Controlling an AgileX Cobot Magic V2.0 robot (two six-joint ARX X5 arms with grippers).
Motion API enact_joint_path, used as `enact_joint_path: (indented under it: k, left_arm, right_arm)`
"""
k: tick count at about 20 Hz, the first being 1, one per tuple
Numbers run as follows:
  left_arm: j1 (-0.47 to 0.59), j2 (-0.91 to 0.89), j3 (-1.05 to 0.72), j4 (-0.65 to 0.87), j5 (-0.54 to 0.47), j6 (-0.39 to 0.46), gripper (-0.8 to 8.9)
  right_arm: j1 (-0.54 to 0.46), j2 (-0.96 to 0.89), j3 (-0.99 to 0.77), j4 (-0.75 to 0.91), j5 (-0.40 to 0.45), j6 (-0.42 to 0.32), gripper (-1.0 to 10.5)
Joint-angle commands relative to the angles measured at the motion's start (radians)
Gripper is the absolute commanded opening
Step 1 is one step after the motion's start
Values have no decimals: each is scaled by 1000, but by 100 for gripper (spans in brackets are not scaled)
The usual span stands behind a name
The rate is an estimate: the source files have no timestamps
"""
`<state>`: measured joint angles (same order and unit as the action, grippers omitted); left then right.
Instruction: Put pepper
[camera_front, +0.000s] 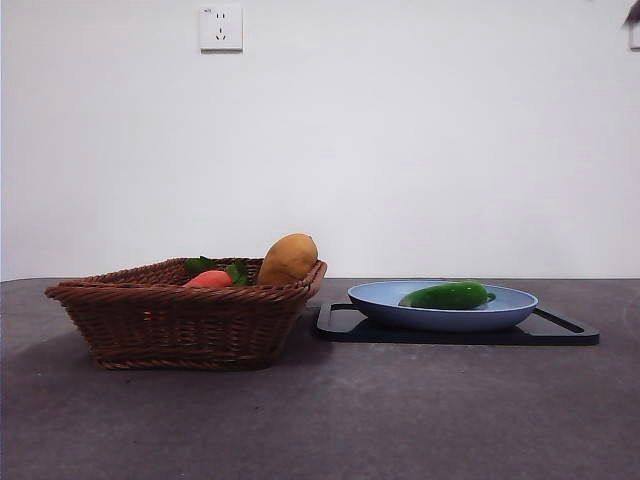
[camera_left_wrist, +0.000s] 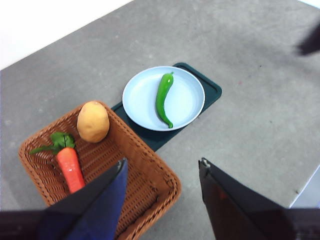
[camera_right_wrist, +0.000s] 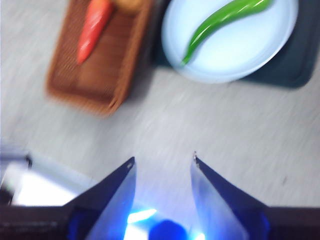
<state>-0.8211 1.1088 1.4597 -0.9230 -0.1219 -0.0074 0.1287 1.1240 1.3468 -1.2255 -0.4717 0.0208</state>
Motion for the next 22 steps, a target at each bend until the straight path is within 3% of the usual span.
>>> enact_joint_path:
  k: [1, 4, 7, 8, 22]
  left_arm:
    - [-8, 8, 21, -9, 0, 12, 255]
    - [-8, 8, 20, -41, 27, 11, 180]
    - [-8, 8, 20, -44, 138, 11, 24]
    - [-8, 8, 21, -43, 161, 11, 5]
    - [-9, 8, 20, -20, 177, 11, 6]
  right_arm:
    - [48, -66, 18, -70, 0, -20, 192]
    - [106, -140, 18, -146, 0, -23, 185]
    - [130, -186, 18, -146, -2, -60, 0]
    - [130, -189, 18, -146, -2, -67, 6]
    - [129, -187, 18, -144, 3, -64, 11]
